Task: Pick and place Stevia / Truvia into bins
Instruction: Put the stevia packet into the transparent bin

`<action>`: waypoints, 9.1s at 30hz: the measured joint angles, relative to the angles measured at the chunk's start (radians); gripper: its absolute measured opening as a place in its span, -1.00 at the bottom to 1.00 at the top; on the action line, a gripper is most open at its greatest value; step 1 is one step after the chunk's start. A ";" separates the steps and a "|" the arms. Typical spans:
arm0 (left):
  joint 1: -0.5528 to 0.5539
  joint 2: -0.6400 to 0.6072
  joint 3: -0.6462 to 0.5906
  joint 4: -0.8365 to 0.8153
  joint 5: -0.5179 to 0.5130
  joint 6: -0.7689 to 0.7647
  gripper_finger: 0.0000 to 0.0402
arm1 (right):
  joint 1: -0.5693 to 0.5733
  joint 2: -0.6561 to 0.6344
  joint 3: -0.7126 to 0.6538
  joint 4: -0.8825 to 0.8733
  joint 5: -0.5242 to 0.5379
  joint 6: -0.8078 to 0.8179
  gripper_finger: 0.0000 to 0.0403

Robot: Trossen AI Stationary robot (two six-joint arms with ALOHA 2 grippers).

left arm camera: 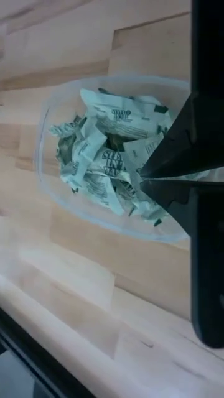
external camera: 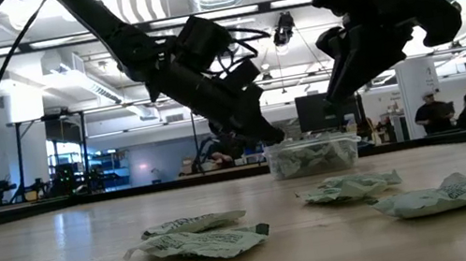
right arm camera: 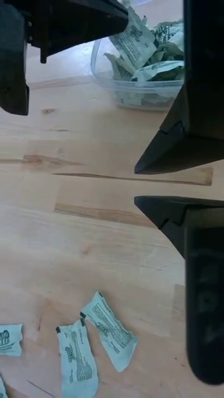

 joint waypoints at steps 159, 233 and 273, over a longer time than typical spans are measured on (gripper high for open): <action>-0.578 -0.588 -0.505 -0.144 -0.061 -0.103 -0.46 | 0.208 0.248 0.119 0.005 0.126 0.173 -0.96; -0.578 -0.588 -0.505 -0.129 -0.064 -0.109 -0.46 | 0.171 0.053 0.118 -0.260 0.207 0.214 -0.42; -0.557 -0.441 -0.496 0.091 -0.067 -0.086 -0.46 | 0.334 0.053 0.005 -0.098 0.216 0.346 -0.68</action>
